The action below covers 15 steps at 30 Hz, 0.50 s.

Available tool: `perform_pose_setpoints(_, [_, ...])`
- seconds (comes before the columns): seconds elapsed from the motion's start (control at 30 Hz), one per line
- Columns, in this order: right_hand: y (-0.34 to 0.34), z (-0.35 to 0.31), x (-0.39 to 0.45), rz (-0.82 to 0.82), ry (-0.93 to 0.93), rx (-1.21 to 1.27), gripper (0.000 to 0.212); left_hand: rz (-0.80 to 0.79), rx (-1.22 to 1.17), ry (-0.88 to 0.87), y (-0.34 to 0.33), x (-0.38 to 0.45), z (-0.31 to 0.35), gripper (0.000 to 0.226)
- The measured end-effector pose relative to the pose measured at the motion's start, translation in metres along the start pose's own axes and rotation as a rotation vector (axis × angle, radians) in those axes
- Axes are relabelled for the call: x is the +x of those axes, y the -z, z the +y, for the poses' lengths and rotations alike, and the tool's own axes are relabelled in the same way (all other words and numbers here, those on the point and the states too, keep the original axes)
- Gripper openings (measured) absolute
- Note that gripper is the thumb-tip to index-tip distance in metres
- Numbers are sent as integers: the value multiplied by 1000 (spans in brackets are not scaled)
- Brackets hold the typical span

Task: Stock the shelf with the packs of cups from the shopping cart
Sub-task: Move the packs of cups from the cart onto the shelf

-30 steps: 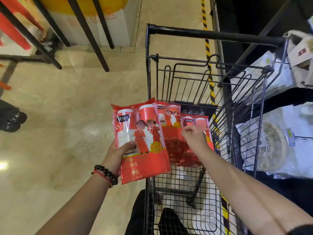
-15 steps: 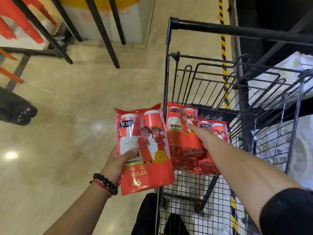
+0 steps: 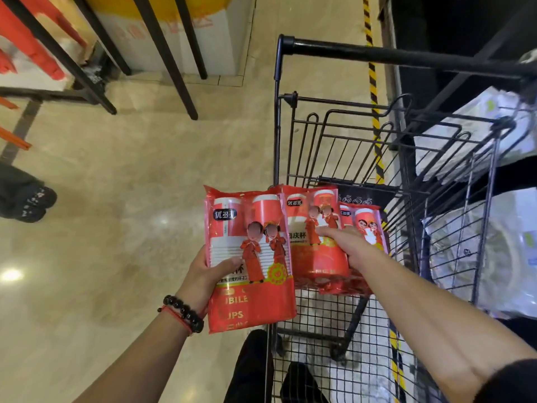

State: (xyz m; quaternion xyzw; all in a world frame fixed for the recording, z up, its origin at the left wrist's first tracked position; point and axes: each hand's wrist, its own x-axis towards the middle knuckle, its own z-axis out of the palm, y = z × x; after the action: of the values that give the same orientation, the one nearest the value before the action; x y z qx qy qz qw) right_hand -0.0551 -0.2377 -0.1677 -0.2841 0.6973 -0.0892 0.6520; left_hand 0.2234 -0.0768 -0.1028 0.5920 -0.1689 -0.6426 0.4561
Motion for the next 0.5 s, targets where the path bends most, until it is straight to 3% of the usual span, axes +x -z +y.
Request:
perform_pose_setpoints(0.4, [69, 78, -145, 184, 401, 48, 39, 108, 281, -72, -34, -58, -1, 87])
perform_pose_setpoints(0.5, [84, 102, -173, 238, 382, 104, 46, 134, 331, -102, -51, -79, -9, 78])
